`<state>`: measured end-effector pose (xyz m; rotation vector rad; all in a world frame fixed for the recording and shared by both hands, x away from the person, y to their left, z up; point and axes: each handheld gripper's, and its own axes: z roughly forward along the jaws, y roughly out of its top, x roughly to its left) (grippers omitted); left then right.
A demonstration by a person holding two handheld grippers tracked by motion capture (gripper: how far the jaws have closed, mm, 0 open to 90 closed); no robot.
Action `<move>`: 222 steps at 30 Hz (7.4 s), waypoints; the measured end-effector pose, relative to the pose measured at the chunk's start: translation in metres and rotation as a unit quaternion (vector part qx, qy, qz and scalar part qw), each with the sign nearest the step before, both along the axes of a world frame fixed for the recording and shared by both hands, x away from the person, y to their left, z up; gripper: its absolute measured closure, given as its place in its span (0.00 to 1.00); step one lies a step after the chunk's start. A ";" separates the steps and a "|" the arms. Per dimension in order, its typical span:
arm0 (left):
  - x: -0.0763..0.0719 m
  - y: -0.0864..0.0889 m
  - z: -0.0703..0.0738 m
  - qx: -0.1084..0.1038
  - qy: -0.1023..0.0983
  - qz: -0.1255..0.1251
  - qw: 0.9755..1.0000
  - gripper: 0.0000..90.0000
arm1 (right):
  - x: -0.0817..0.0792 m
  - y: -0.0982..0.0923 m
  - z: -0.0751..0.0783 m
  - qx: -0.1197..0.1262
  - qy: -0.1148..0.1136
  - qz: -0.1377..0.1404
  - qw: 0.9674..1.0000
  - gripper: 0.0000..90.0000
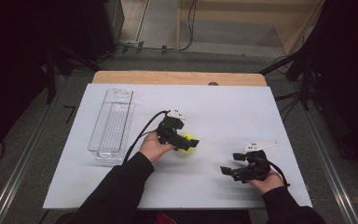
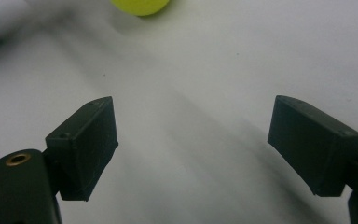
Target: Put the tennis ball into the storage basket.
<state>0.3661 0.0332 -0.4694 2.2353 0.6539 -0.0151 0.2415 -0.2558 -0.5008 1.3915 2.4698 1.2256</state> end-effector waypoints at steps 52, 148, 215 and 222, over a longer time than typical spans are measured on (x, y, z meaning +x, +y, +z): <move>-0.010 -0.001 -0.032 0.031 -0.005 0.003 0.999 0.30 | 0.000 0.000 0.002 0.000 -0.005 0.006 1.000 0.15; -0.007 0.024 0.053 0.028 0.015 0.015 0.999 0.30 | -0.001 0.001 0.001 -0.004 -0.008 0.006 1.000 0.15; 0.029 0.099 0.066 0.032 0.011 0.129 0.991 0.30 | -0.001 0.003 0.001 -0.004 -0.010 0.014 1.000 0.15; 0.031 0.109 0.069 0.030 0.009 0.138 0.990 0.30 | -0.002 0.003 0.002 -0.006 -0.011 0.013 1.000 0.15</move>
